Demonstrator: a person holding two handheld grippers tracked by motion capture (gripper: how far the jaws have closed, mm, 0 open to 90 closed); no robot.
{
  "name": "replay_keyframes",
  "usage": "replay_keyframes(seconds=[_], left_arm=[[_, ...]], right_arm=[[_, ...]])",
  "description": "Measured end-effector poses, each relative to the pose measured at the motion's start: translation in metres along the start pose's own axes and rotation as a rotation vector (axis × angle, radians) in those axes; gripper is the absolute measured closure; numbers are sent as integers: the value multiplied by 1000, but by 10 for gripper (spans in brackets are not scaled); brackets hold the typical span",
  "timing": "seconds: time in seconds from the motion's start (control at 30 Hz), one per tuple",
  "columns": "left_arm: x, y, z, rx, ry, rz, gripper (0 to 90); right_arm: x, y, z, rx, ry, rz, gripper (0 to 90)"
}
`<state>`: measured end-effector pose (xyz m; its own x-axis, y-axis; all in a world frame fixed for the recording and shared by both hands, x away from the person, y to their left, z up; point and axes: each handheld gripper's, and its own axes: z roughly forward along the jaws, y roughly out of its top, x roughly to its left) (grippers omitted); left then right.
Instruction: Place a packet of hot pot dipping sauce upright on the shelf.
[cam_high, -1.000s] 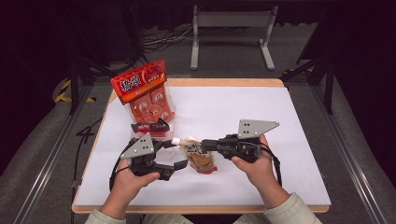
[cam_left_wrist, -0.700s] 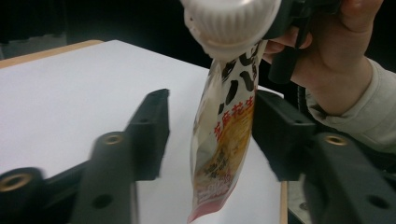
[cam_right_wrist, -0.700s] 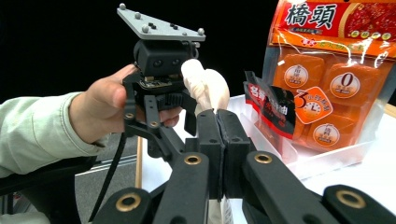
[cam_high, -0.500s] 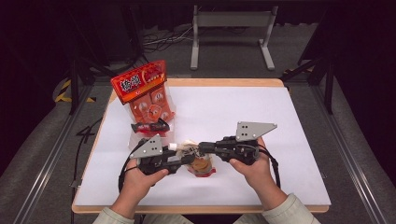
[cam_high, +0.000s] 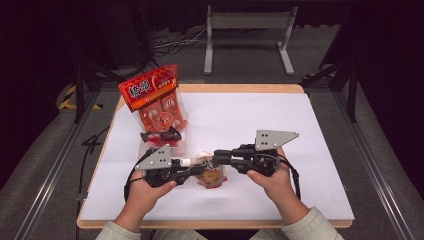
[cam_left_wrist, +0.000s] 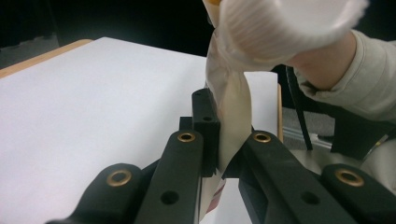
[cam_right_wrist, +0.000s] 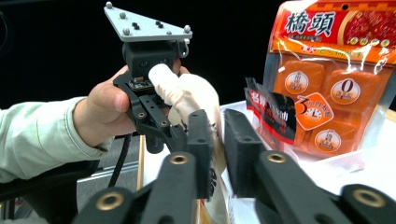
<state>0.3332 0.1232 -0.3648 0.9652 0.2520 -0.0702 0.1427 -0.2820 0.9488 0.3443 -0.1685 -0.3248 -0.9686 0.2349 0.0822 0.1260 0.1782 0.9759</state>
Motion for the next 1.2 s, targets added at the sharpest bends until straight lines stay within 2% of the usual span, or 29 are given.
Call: replay_keyframes(seconds=[0.07, 0.27, 0.3, 0.37, 0.47, 0.53, 0.6, 0.67, 0.7, 0.77, 0.97, 1.03, 1.2], left_arm=[[0, 3, -4, 26, 13, 18, 881], [3, 6, -16, 29, 10, 17, 882], [3, 7, -18, 29, 16, 19, 882], [4, 9, -22, 26, 17, 17, 882], [5, 12, -29, 30, 14, 11, 883], [6, 13, -31, 31, 15, 16, 883], [7, 15, -35, 33, 16, 13, 883], [8, 16, -37, 37, 16, 13, 884], [8, 18, -39, 35, 22, 4, 884], [9, 18, -41, 36, 24, -2, 883], [14, 22, -51, 45, 49, -25, 884], [16, 23, -55, 40, 55, -19, 883], [19, 25, -62, 23, 73, -23, 884]], right_arm=[[-1, 1, -2, -6, -17, -2, 724], [-7, 0, -13, -7, -47, 22, 647], [-10, -2, -19, -7, -73, 26, 610], [-11, -2, -20, -6, -79, 29, 598], [-19, -8, -30, 15, -124, 44, 581], [-20, -9, -32, 16, -131, 50, 579], [-26, -14, -40, 25, -164, 65, 571], [-27, -16, -43, 26, -173, 68, 567], [-30, -18, -48, 30, -194, 71, 562], [-32, -19, -51, 30, -205, 70, 558], [-37, -26, -65, 28, -279, 65, 529], [-38, -27, -67, 28, -284, 68, 528], [-44, -33, -78, 43, -342, 78, 519]])
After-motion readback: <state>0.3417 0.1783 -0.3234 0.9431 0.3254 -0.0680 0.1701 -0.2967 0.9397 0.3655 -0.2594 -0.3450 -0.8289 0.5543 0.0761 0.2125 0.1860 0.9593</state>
